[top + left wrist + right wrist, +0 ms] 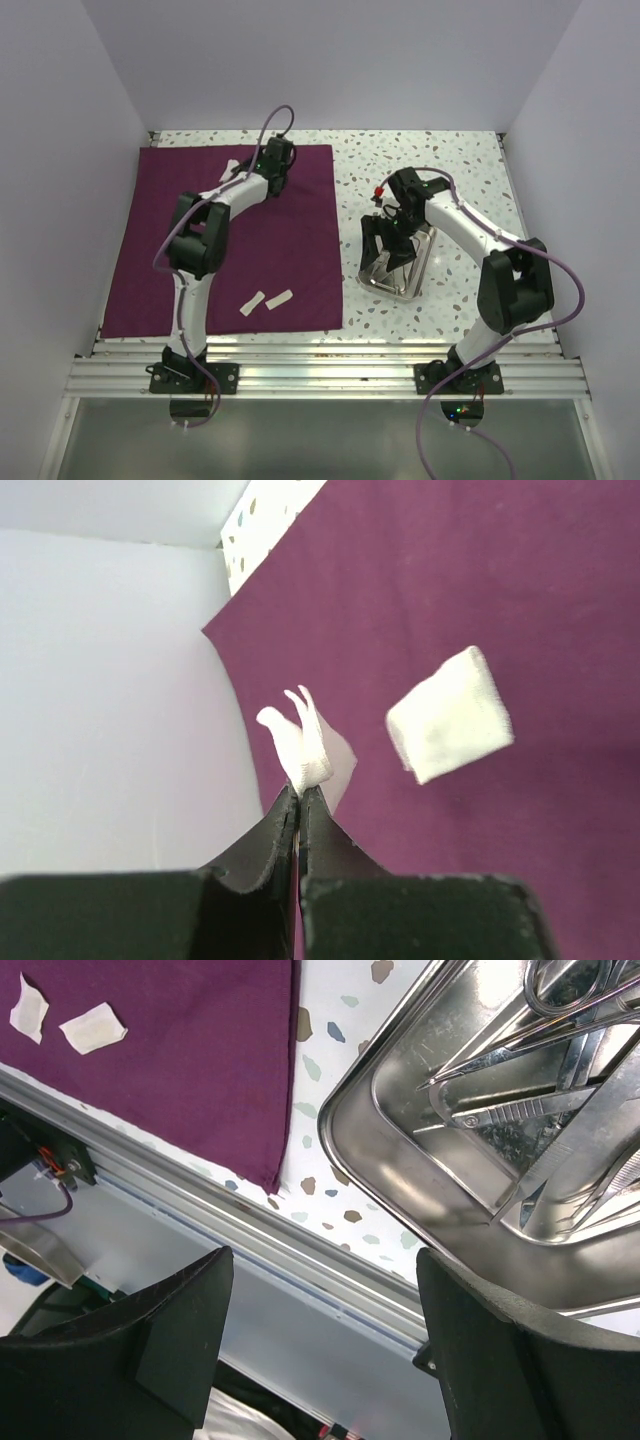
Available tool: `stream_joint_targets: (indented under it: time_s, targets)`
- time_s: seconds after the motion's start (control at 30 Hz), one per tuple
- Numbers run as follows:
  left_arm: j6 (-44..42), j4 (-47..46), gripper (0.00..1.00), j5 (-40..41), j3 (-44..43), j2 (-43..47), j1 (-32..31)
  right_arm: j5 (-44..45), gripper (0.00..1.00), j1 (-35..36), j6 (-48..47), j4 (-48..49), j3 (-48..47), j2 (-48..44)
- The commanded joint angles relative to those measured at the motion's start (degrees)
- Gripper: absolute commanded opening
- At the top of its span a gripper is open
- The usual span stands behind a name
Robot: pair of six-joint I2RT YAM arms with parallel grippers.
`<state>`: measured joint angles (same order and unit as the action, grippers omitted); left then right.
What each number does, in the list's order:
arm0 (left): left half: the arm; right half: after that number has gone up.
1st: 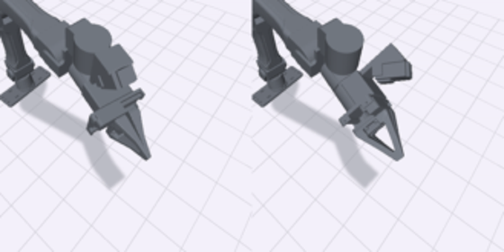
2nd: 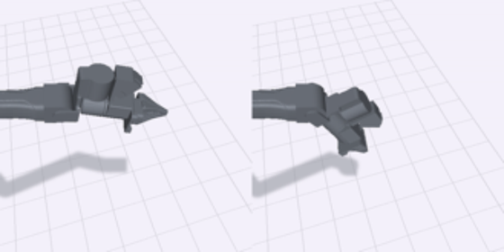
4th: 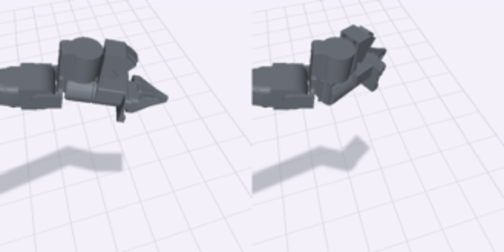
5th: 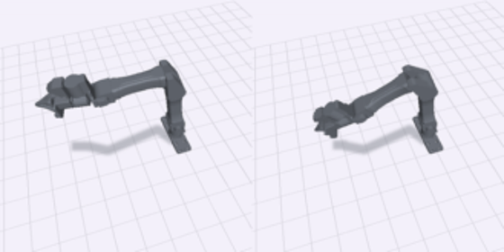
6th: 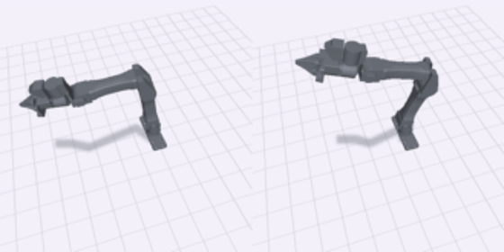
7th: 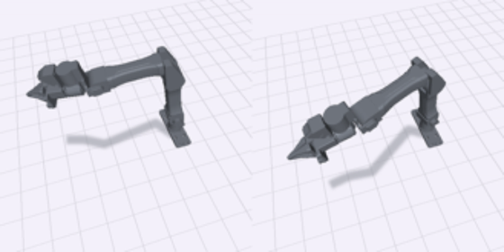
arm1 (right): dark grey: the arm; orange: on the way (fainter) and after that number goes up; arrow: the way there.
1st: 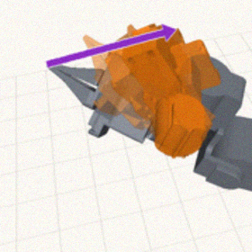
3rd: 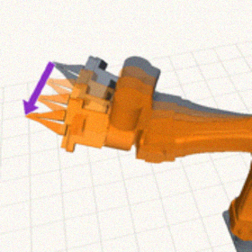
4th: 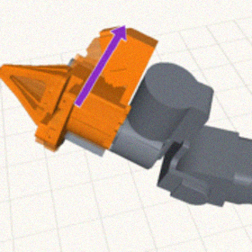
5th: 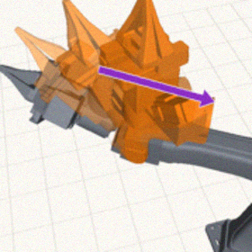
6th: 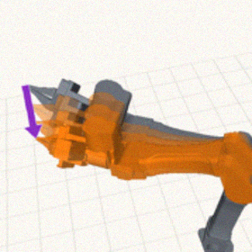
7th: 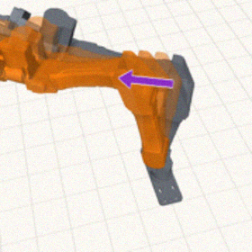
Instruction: Prepare the surgical pack
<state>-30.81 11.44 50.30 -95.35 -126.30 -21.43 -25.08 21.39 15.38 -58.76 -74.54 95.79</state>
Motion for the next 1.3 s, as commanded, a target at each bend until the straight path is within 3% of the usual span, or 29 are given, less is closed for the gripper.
stream_joint_targets:
  time_s: [0.0, 0.3, 0.8, 1.27]
  targets:
    - [-9.00, -10.38, 0.00, 1.20, 0.78, 0.80, 2.00, -0.67, 0.78, 0.23, 0.18, -0.21, 0.19, -1.92]
    - [-13.31, -14.52, 0.00, -3.19, 0.34, -3.07, 3.32, -0.23, 0.78, 0.32, -0.08, -0.65, -0.60, -0.25]
    - [-9.89, -11.53, 0.00, -7.32, -0.01, -7.03, 3.33, -0.41, 0.78, 0.23, -0.70, -0.83, -1.48, 1.15]
    - [-3.38, -2.39, 0.00, -10.67, 0.78, -5.45, 2.71, -1.72, 0.78, 0.32, -0.26, 0.14, -1.22, 1.59]
